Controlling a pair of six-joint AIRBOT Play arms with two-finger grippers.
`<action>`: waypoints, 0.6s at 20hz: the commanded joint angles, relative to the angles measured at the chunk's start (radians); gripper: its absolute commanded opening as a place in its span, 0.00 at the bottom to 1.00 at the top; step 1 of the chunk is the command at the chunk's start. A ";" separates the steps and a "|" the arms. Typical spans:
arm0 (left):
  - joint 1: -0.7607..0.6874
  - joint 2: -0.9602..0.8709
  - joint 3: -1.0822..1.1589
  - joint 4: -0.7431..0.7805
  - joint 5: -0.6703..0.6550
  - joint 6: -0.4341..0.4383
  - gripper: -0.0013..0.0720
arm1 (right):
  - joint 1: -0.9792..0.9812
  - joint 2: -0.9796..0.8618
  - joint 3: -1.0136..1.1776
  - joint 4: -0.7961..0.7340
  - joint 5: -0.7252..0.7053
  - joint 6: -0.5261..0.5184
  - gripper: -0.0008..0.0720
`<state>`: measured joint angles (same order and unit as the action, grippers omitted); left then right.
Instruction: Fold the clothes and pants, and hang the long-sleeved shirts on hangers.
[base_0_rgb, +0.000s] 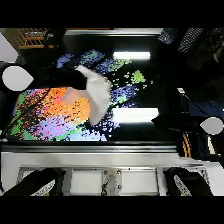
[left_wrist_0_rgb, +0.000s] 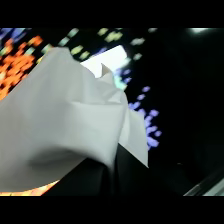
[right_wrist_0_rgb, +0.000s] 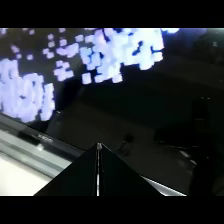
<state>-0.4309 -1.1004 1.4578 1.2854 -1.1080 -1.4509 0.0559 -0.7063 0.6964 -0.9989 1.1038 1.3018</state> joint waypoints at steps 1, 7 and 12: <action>-0.212 -0.031 0.120 -0.020 0.002 0.058 0.03 | -0.013 0.008 0.011 0.028 -0.036 -0.084 0.03; -0.156 -0.233 0.107 -0.023 -0.069 0.055 0.03 | -0.195 0.041 0.081 -0.213 -0.139 0.042 0.02; -0.056 -0.402 0.036 -0.023 -0.030 -0.077 0.95 | -0.293 0.037 0.080 -0.213 -0.138 0.041 0.04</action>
<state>-0.5404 -1.4166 1.5196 1.2652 -1.1427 -1.4445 -0.1852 -0.6701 0.7727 -1.1908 0.9760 1.3354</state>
